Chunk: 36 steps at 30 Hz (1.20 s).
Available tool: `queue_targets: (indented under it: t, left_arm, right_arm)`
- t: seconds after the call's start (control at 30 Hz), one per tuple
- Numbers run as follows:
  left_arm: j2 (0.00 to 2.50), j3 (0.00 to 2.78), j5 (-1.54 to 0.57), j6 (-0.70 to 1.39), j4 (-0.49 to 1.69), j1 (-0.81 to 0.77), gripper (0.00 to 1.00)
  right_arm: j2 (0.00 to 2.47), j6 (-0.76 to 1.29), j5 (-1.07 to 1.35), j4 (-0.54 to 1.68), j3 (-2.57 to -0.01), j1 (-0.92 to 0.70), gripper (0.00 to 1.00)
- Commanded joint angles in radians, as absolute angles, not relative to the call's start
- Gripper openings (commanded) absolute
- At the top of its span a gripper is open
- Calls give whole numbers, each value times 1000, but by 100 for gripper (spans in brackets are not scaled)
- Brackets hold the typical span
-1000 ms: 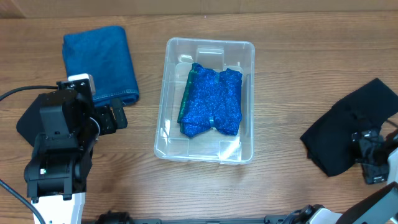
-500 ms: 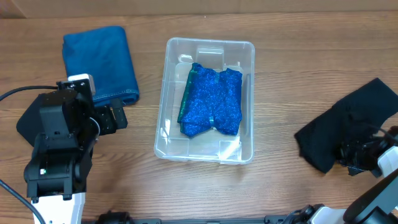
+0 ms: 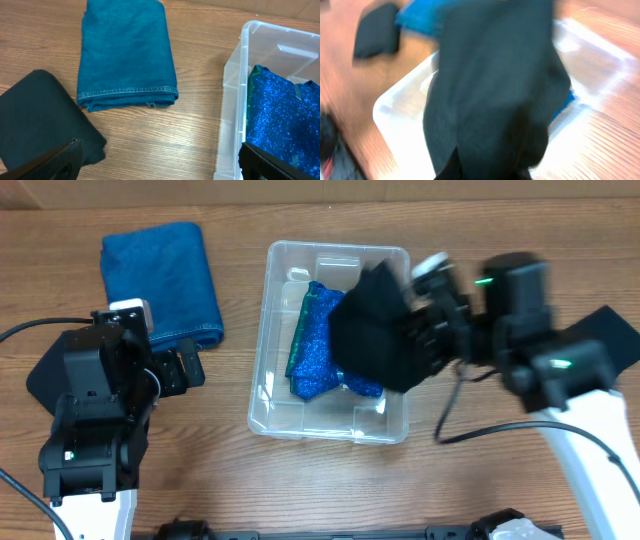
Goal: Pack container
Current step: 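Place the black cloth into the bin's left side and release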
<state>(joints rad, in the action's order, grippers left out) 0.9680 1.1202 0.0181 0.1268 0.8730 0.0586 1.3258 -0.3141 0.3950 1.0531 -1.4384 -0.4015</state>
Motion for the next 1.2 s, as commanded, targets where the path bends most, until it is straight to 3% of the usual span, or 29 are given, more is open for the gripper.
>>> queue_targets:
  t: [0.0,0.13,0.23,0.27,0.3,0.33,0.4,0.6,0.67,0.77,0.83,1.0,1.17]
  left_arm:
    - [969,1143,7,112,871,54,100]
    - [969,1143,7,112,883,54,100]
    - [969,1143,7,112,883,54,100]
    - [969,1143,7,112,883,54,100]
    - [969,1143,7,112,884,54,100]
    - [969,1143,7,112,886,54,100]
    - [969,1143,6,112,890,54,100]
    - [969,1143,7,112,904,54,100]
    - [969,1143,7,112,904,54,100]
    - [969,1143,7,112,904,54,100]
    - [969,1143,7,112,905,54,100]
    - [969,1143,7,112,908,54,100]
    - [969,1143,7,112,915,54,100]
  right_arm:
    - [1459,-440,334,1066,-1441,-585,4]
    - [1678,-501,352,1138,-1439,-728,4]
    - [1775,-498,341,1132,-1439,-746,4]
    - [1800,-419,235,1092,-1439,-730,4]
    - [1810,-279,87,1043,-1439,-712,40]
    - [1810,-93,-122,987,-1439,-688,100]
    - [1803,187,-464,947,-1451,-628,100]
    - [1588,378,-690,937,-1468,-568,100]
    - [1475,425,-663,904,-1468,-515,100]
    - [1344,486,-562,915,-1468,-300,100]
    - [1346,521,-401,962,-1459,-39,100]
    - [1537,476,-83,960,-1412,484,100]
    - [1818,378,79,892,-1413,721,100]
